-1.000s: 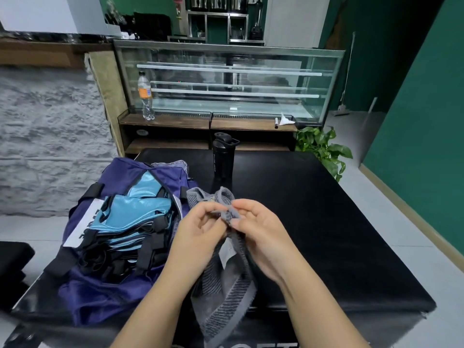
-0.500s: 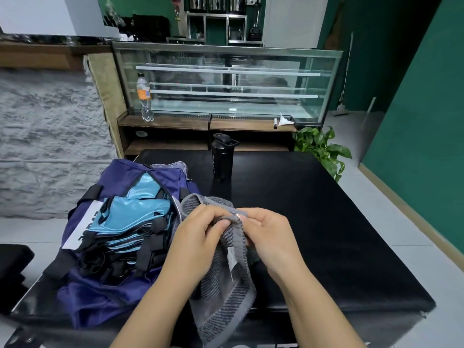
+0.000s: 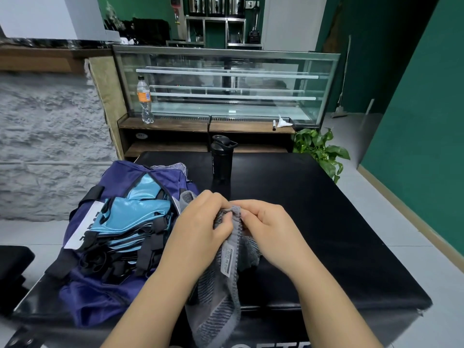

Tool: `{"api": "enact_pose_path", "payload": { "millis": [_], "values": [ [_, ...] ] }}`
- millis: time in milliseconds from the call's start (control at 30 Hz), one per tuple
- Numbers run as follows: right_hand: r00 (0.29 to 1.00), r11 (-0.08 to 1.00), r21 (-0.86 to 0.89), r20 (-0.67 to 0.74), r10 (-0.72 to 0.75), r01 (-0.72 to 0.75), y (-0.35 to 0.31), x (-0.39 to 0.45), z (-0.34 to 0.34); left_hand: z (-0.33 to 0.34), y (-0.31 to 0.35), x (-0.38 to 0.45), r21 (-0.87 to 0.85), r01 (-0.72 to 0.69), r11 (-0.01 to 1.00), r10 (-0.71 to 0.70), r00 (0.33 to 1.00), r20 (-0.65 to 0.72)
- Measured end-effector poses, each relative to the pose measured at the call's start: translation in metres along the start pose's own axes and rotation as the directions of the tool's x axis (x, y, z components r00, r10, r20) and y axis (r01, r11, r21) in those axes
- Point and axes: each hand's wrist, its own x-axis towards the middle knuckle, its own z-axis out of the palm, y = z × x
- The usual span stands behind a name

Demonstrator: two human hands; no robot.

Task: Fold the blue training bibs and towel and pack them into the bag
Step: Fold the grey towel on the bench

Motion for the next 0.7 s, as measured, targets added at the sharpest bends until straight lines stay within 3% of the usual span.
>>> {"api": "enact_pose_path", "payload": {
  "millis": [167,267,433,567,700],
  "values": [
    [0.999,0.965,0.259,0.014,0.038,-0.04,-0.004,-0.004,-0.004,-0.005,0.009,0.004,-0.075,0.04,0.996,-0.038,0.999,0.032],
    [0.998,0.963,0.267,-0.042,0.039,-0.027,0.0,0.001,-0.014,-0.009,0.003,0.014,-0.033,0.066,0.997,-0.063,0.995,0.082],
    [0.97,0.998,0.013,-0.237,-0.051,0.056,0.004,0.015,-0.039,-0.017,-0.017,0.039,0.131,-0.163,0.978,0.134,0.969,0.206],
    [0.914,0.989,-0.146,-0.4,-0.072,0.014,0.011,0.023,-0.066,-0.028,-0.029,0.045,0.142,-0.094,0.985,0.028,0.913,0.407],
    [0.875,0.983,-0.17,-0.484,-0.022,-0.069,0.024,0.023,-0.089,-0.043,-0.038,0.047,0.337,-0.12,0.934,-0.046,0.894,0.446]
  ]
}}
